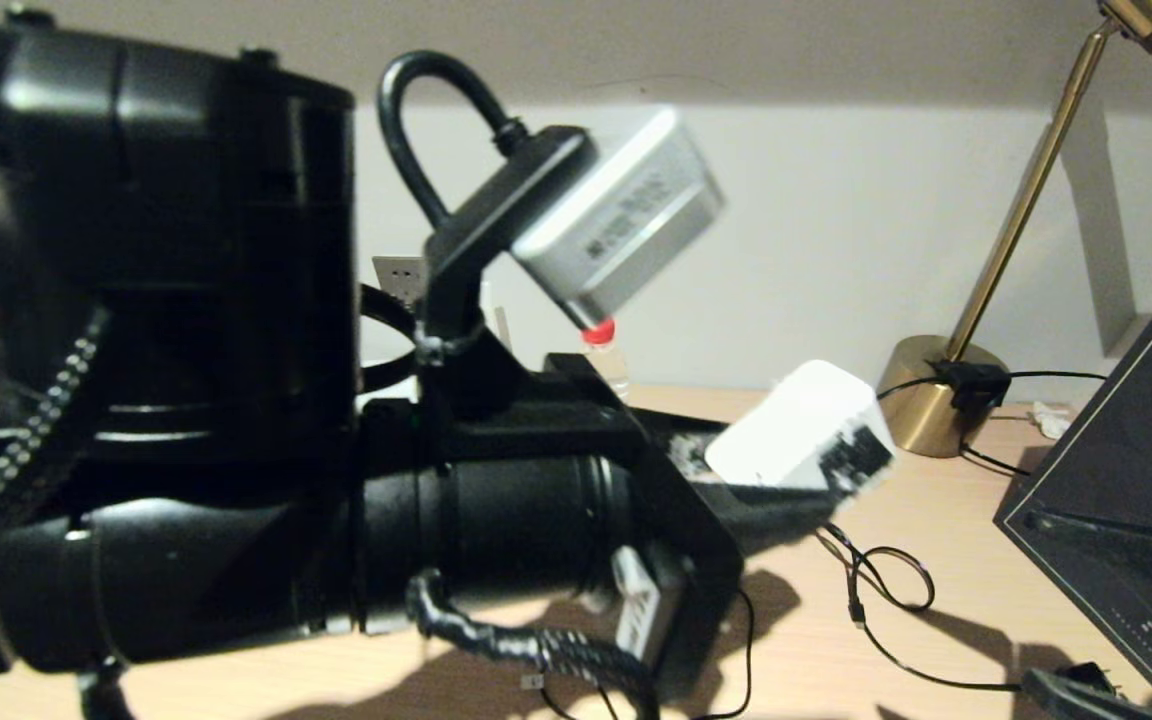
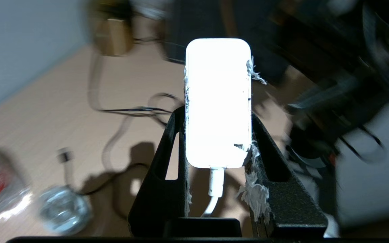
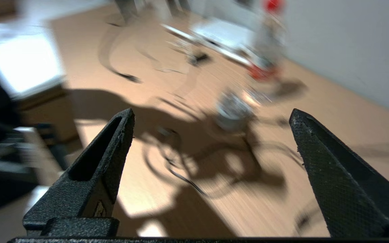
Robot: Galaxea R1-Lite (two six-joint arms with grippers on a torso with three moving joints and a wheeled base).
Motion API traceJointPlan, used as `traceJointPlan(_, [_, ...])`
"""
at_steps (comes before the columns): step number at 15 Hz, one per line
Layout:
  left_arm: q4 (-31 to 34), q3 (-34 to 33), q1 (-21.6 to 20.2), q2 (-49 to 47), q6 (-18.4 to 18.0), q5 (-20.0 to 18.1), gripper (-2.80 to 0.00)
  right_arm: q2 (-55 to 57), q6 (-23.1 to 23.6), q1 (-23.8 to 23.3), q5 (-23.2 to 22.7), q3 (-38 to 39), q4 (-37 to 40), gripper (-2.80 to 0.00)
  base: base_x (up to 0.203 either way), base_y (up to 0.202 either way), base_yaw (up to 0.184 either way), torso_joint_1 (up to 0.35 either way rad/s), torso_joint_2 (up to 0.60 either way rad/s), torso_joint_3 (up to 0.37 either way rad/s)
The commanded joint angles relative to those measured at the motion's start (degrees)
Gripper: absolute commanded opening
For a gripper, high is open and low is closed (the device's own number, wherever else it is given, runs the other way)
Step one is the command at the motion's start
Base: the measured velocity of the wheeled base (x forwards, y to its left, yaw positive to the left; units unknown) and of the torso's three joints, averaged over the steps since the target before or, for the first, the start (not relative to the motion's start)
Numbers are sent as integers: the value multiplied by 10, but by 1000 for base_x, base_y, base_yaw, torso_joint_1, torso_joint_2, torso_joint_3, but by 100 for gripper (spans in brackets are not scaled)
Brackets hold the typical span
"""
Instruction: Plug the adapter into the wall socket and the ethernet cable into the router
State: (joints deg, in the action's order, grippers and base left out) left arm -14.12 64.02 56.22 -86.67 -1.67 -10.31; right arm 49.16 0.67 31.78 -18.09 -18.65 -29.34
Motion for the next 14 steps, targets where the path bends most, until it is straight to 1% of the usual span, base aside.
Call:
traceJointPlan(1, [-69,-60,-72,24,19,7,-280,-39,-2,0,86,18,31,0,0,0,0,0,0,0])
traceJointPlan(2, [-100,-92,-120,32,25,10,-280,-67,-5,0,129,24,76,0,0,0,0,0,0,0])
traceJointPlan(3, [-131,-132,-168,43,29,13,-280,-98,-8,-2,185,26,135,0,0,0,0,0,0,0])
traceJointPlan(5, [-183,-213,-232,74,35,14,-280,-164,-15,-7,295,21,227,0,0,0,0,0,0,0])
traceJointPlan(6, [-205,-251,-256,94,37,18,-280,-200,-15,-23,343,19,259,0,0,0,0,0,0,0])
traceJointPlan(7, [-218,-280,-276,114,37,30,-280,-220,-14,-57,363,20,273,0,0,0,0,0,0,0])
traceJointPlan(8, [-225,-308,-293,137,41,57,-280,-245,-11,-107,379,21,287,0,0,0,0,0,0,0])
traceJointPlan(9, [-225,-329,-306,150,57,93,-280,-260,-8,-156,389,18,298,-280,0,0,0,0,0,0])
traceJointPlan(11, [-217,-354,-313,150,84,137,-280,-290,-5,-240,396,6,309,-280,0,0,0,0,0,0])
traceJointPlan(12, [-212,-368,-314,141,93,150,-280,-319,-3,-272,396,3,313,-280,0,0,0,0,0,0])
traceJointPlan(14, [-212,-392,-314,108,101,156,-280,-373,13,-313,396,24,332,-280,0,0,0,0,0,0])
